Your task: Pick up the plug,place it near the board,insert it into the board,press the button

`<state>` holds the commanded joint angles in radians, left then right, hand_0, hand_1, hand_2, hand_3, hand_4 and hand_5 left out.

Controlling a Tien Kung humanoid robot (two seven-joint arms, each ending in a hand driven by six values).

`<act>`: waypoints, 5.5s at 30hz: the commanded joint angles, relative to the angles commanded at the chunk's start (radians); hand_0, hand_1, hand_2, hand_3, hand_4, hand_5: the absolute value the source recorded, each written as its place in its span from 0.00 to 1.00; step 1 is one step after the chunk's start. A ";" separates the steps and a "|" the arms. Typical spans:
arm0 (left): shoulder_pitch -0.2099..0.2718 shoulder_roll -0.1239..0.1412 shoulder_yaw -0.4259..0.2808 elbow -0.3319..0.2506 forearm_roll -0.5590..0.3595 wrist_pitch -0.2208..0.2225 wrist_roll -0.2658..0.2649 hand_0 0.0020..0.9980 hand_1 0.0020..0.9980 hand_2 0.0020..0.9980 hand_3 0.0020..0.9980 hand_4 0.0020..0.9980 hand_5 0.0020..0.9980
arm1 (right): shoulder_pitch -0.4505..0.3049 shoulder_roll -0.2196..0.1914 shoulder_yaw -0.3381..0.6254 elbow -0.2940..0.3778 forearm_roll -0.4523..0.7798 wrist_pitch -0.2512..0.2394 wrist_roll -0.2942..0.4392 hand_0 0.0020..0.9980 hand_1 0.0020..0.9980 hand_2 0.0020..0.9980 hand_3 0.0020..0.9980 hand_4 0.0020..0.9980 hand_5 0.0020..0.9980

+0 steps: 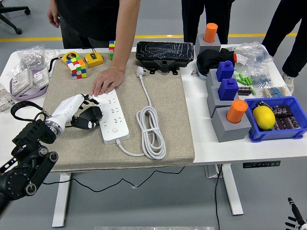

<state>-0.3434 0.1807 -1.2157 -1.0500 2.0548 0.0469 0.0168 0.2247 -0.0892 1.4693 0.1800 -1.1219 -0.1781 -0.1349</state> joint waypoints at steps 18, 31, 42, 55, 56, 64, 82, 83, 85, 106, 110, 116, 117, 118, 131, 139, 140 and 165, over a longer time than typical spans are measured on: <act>-0.012 0.005 -0.001 -0.008 0.001 -0.001 0.001 0.62 0.77 0.80 0.71 1.00 0.00 | 0.001 -0.001 -0.003 0.000 0.003 0.001 0.001 0.81 0.78 0.76 0.83 1.00 1.00; -0.013 0.009 -0.001 -0.027 0.005 0.001 0.003 0.62 0.77 0.80 0.71 1.00 0.00 | 0.000 -0.001 -0.005 0.000 0.006 0.000 0.001 0.81 0.78 0.76 0.83 1.00 1.00; -0.011 0.012 0.008 -0.056 0.007 0.001 0.007 0.62 0.76 0.79 0.71 1.00 0.00 | -0.002 -0.001 -0.008 0.000 0.011 -0.001 0.001 0.81 0.78 0.76 0.83 1.00 1.00; -0.001 0.016 -0.008 -0.203 -0.007 0.027 0.005 0.63 0.77 0.79 0.70 1.00 0.00 | -0.003 -0.001 -0.013 0.000 0.017 0.000 -0.001 0.81 0.78 0.76 0.83 1.00 1.00; -0.002 0.017 -0.009 -0.210 -0.008 0.030 0.004 0.63 0.77 0.79 0.70 1.00 0.00 | -0.003 -0.001 -0.013 0.000 0.017 0.000 -0.001 0.81 0.78 0.76 0.83 1.00 1.00; -0.009 0.016 -0.019 -0.224 -0.011 0.048 0.002 0.64 0.77 0.78 0.69 1.00 0.02 | 0.000 -0.002 -0.011 0.000 0.017 0.000 0.000 0.81 0.78 0.76 0.82 1.00 1.00; 0.081 -0.030 -0.082 -0.386 -0.201 0.419 0.100 0.87 0.90 0.87 0.85 1.00 0.96 | -0.001 -0.002 -0.007 0.000 0.015 0.002 -0.001 0.81 0.78 0.76 0.82 1.00 1.00; 0.091 -0.033 -0.085 -0.409 -0.202 0.454 0.134 0.87 0.90 0.87 0.85 1.00 0.96 | -0.001 -0.003 -0.007 0.000 0.015 0.002 -0.001 0.81 0.78 0.76 0.82 1.00 1.00; 0.119 -0.035 -0.089 -0.459 -0.181 0.511 0.203 0.87 0.90 0.87 0.85 1.00 0.96 | -0.002 -0.003 -0.004 0.000 0.011 0.002 -0.002 0.81 0.78 0.76 0.82 1.00 1.00; 0.385 0.003 -0.076 -0.719 -0.024 0.178 0.629 0.83 0.85 0.83 0.82 1.00 1.00 | -0.006 -0.006 -0.006 0.000 0.009 0.004 -0.001 0.81 0.78 0.76 0.82 1.00 1.00; 0.389 0.007 -0.055 -0.710 -0.042 0.156 0.629 0.83 0.85 0.83 0.82 1.00 1.00 | -0.008 -0.005 -0.007 0.000 0.008 0.004 -0.002 0.81 0.78 0.76 0.82 1.00 1.00; 0.382 0.011 -0.018 -0.699 -0.058 0.146 0.629 0.83 0.85 0.83 0.81 1.00 1.00 | -0.006 -0.007 -0.003 0.000 0.003 0.004 -0.004 0.81 0.78 0.76 0.82 1.00 1.00; 0.379 0.012 -0.008 -0.694 -0.065 0.142 0.629 0.83 0.85 0.83 0.81 1.00 1.00 | -0.005 -0.008 -0.006 0.000 0.007 0.004 -0.003 0.81 0.78 0.76 0.82 1.00 1.00; 0.377 0.012 -0.002 -0.691 -0.069 0.142 0.629 0.83 0.85 0.83 0.81 1.00 1.00 | -0.004 -0.008 -0.007 0.000 0.007 0.004 -0.003 0.81 0.78 0.76 0.82 1.00 1.00; 0.353 0.009 0.024 -0.649 -0.090 0.120 0.629 0.84 0.85 0.83 0.81 1.00 1.00 | 0.001 -0.010 -0.009 0.000 0.009 0.004 -0.003 0.81 0.78 0.76 0.82 1.00 1.00; 0.332 0.006 0.045 -0.624 -0.101 0.112 0.629 0.84 0.85 0.83 0.82 1.00 1.00 | 0.004 -0.010 -0.010 0.000 0.012 0.004 -0.003 0.81 0.78 0.76 0.82 1.00 1.00; 0.330 0.006 0.048 -0.623 -0.103 0.111 0.629 0.84 0.85 0.83 0.82 1.00 1.00 | 0.004 -0.010 -0.010 0.000 0.012 0.004 -0.003 0.81 0.78 0.76 0.82 1.00 1.00; 0.276 0.014 0.117 -0.613 -0.115 0.095 0.629 0.85 0.85 0.83 0.82 1.00 1.00 | 0.007 -0.013 -0.008 0.000 0.013 0.003 -0.002 0.81 0.78 0.76 0.82 1.00 1.00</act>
<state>-0.0672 0.1946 -1.0985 -1.6630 1.9393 0.1423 0.6454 0.2319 -0.1021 1.4613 0.1800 -1.1090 -0.1747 -0.1373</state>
